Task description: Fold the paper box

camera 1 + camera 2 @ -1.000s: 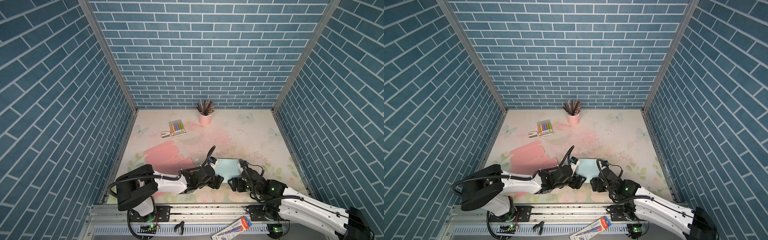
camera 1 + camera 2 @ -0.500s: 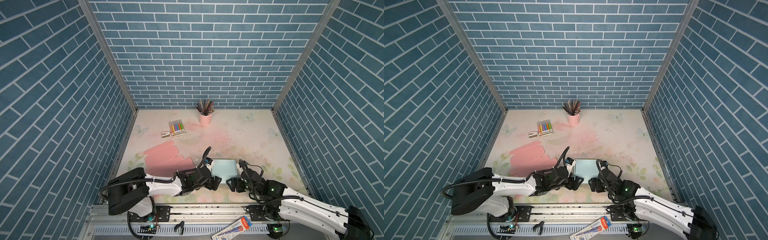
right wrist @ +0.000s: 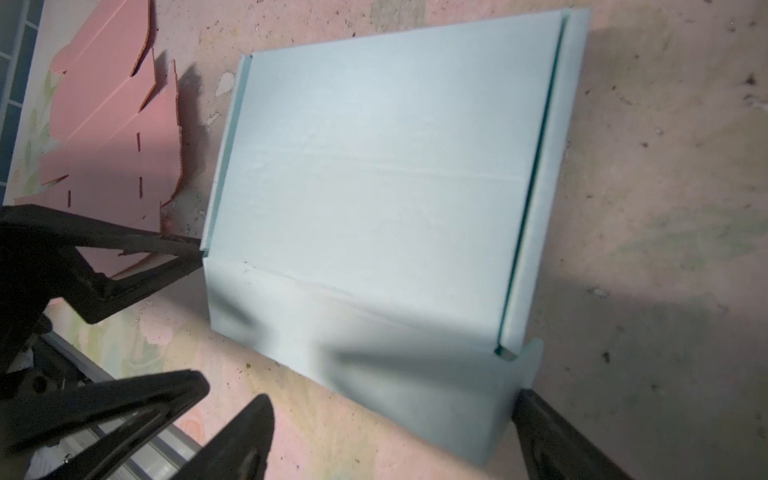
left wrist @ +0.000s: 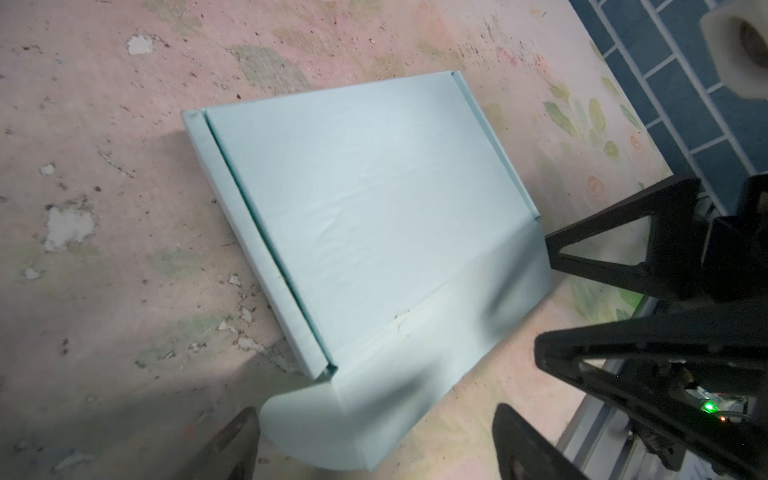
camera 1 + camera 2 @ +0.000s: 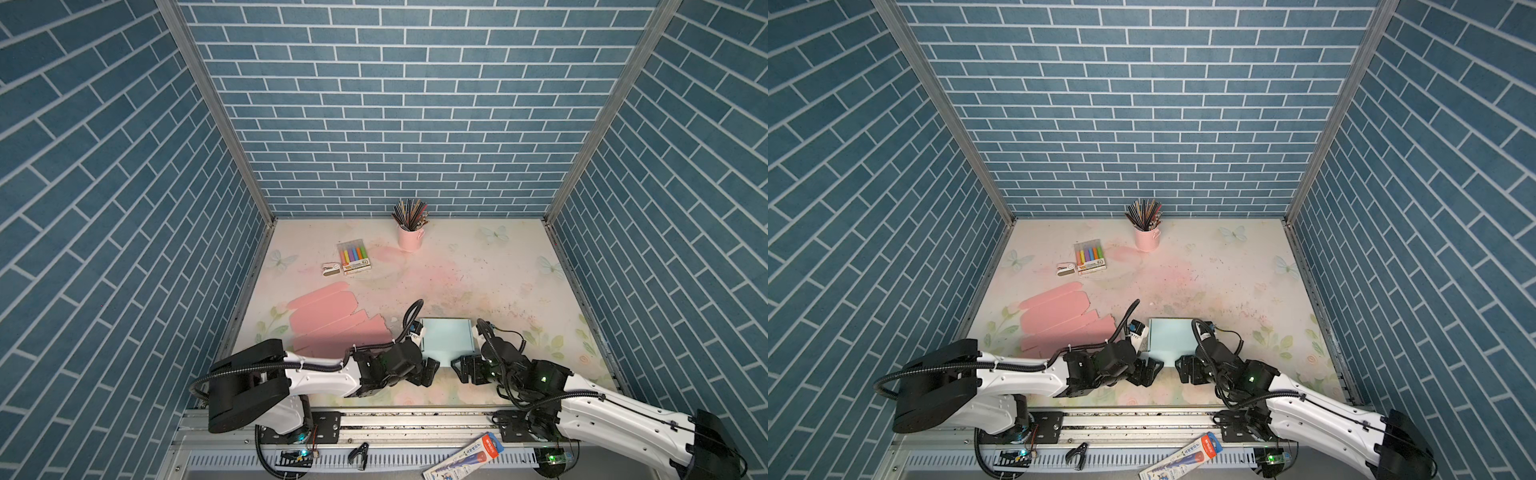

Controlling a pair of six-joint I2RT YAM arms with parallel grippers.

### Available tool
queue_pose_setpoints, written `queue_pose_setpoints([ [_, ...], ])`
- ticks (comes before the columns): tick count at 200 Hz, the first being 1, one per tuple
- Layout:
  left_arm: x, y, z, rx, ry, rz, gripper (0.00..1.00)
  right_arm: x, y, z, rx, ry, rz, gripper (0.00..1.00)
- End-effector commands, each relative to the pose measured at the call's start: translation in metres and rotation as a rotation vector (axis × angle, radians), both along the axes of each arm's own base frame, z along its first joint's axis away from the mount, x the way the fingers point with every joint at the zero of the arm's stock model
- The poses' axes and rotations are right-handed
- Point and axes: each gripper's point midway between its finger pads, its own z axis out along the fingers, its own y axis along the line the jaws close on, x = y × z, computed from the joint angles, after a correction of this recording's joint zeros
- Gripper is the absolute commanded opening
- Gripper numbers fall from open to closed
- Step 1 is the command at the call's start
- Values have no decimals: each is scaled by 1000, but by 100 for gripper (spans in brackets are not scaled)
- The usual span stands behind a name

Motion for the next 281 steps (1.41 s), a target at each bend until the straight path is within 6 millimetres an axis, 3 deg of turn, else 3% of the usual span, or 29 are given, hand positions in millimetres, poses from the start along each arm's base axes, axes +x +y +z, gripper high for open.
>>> queue_pose_setpoints([
  [1,2,0,8,7,-11,45,87,0,3,0,12,8,-11,91],
  [114,-13,-35,19,-86,-3,-52,82,-3,18,6,44,2,33,92],
  [240,-16,-25,22,-81,2,-26,81,-9,26,23,46,-29,55,90],
  [281,-15,-24,22,-76,-5,-23,81,-8,21,15,15,-28,41,91],
])
